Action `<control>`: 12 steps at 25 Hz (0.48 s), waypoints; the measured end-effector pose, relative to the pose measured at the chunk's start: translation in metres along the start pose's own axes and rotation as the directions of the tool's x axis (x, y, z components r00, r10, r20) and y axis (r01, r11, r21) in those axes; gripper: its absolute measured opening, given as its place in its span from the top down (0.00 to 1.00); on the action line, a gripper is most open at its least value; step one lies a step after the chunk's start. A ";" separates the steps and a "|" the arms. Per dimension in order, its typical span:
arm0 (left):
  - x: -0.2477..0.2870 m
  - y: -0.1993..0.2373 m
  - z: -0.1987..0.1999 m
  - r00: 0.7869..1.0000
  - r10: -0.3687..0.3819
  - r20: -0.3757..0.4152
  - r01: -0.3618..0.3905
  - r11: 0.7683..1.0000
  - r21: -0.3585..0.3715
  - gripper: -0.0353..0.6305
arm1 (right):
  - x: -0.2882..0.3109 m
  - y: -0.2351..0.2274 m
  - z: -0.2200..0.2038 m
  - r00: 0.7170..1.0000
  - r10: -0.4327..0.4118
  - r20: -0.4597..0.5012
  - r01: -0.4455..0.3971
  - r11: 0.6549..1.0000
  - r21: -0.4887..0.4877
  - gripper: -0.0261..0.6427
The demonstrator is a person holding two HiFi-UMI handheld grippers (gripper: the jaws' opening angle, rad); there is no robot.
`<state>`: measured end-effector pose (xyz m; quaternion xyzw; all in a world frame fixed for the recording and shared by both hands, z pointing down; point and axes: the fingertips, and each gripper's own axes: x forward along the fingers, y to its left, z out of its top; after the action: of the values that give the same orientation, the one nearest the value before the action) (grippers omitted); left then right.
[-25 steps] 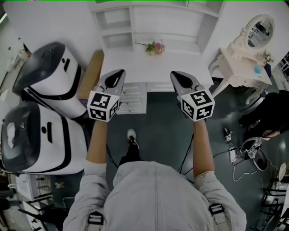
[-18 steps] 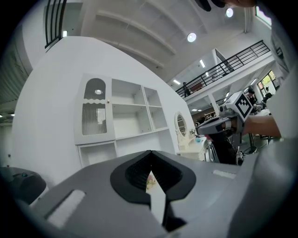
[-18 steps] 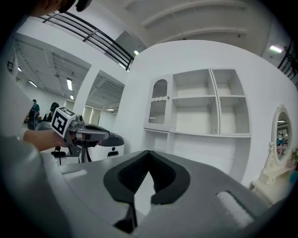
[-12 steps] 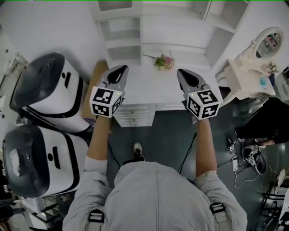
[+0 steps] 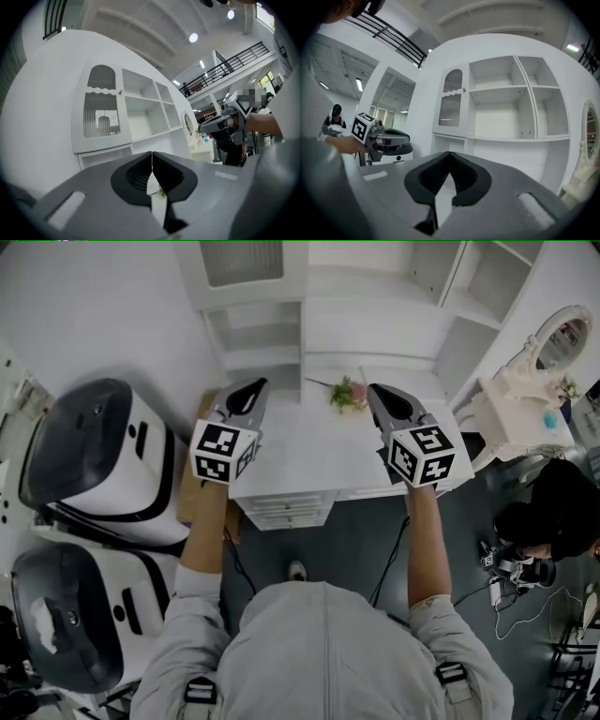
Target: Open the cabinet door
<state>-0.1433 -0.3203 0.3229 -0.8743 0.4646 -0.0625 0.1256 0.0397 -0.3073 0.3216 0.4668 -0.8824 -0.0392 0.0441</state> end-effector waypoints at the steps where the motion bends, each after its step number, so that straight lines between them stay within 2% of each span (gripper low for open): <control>1: 0.005 0.005 0.000 1.000 -0.002 0.000 0.002 1.000 0.006 0.91 | 0.007 -0.001 0.002 1.000 0.004 0.003 -0.004 1.000 0.005 0.96; 6: 0.030 0.026 0.010 0.999 0.008 0.032 -0.008 1.000 0.004 0.91 | 0.045 -0.002 0.015 0.997 0.072 -0.001 -0.072 0.997 0.000 0.95; 12: 0.063 0.047 0.024 0.998 0.038 0.051 -0.039 0.999 0.027 0.87 | 0.091 -0.014 0.036 0.992 0.121 0.035 -0.121 0.993 -0.015 0.88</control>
<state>-0.1397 -0.3942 0.2865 -0.8647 0.4771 -0.0446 0.1508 -0.0041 -0.3895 0.2884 0.4114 -0.9095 -0.0504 0.0334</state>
